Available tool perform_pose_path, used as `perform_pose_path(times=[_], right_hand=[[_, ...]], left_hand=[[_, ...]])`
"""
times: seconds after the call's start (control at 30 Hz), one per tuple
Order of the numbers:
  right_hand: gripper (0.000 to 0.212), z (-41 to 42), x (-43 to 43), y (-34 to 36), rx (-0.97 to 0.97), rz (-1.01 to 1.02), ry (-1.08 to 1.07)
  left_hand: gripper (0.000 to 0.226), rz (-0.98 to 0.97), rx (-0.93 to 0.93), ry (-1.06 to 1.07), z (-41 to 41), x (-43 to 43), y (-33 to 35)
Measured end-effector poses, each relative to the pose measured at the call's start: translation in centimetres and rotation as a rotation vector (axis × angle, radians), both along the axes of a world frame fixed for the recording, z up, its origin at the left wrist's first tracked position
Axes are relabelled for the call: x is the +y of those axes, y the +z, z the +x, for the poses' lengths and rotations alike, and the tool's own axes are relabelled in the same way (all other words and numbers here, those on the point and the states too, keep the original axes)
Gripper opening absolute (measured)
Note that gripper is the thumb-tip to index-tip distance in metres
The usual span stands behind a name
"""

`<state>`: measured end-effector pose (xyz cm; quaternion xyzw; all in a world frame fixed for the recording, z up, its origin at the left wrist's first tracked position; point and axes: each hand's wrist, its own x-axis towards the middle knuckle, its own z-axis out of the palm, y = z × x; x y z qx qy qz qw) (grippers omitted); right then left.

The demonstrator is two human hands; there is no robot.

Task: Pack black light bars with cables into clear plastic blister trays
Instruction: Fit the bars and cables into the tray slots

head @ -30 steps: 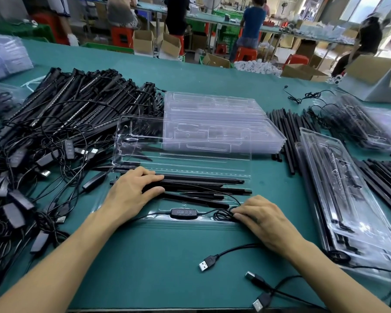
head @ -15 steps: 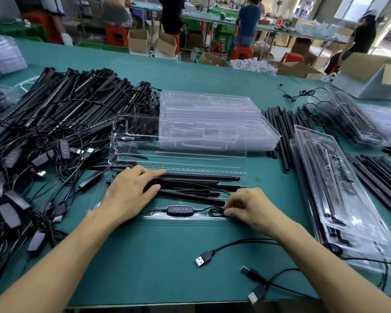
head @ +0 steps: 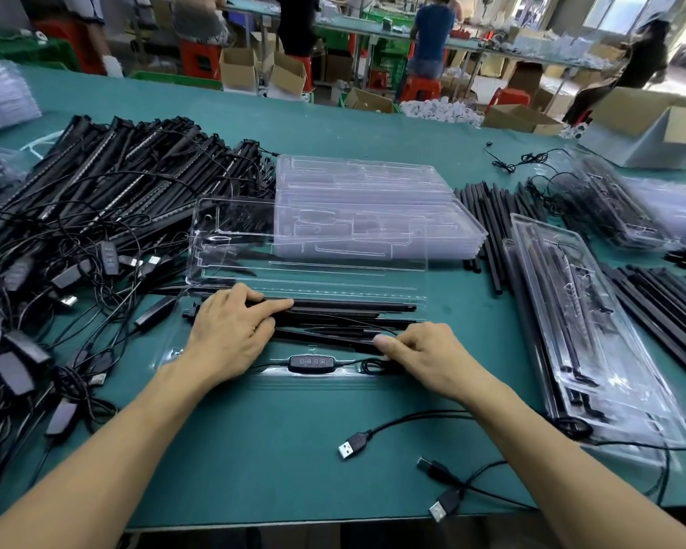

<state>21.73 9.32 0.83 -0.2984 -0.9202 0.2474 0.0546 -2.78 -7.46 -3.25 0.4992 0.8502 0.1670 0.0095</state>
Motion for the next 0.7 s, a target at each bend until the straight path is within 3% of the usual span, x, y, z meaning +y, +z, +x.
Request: perform_pose_path(times=[0.1,0.27,0.4,0.5,0.7], right_hand=[[0.042,-0.6,-0.4,-0.2,-0.028,-0.035,-0.106],[0.032,-1.2,-0.9,-0.1,-0.036,-0.108,-0.149],[0.022,-1.3,-1.3,-0.2,-0.064,-0.087,-0.131],[0.016,-1.2,-1.3,-0.1,-0.094,-0.100,-0.083],[0.015,-0.9,0.0,1.0,-0.165,-0.191,0.014]], left_hand=[[0.052,0.005,-0.005,-0.006,0.1,-0.1,0.0],[0.040,0.027,-0.031,0.012,0.0,0.1,-0.4],[0.037,0.025,-0.023,0.007,0.1,0.1,-0.3],[0.052,0.009,-0.038,0.003,0.2,-0.1,-0.1],[0.047,-0.053,-0.059,0.015,-0.3,0.1,-0.1]])
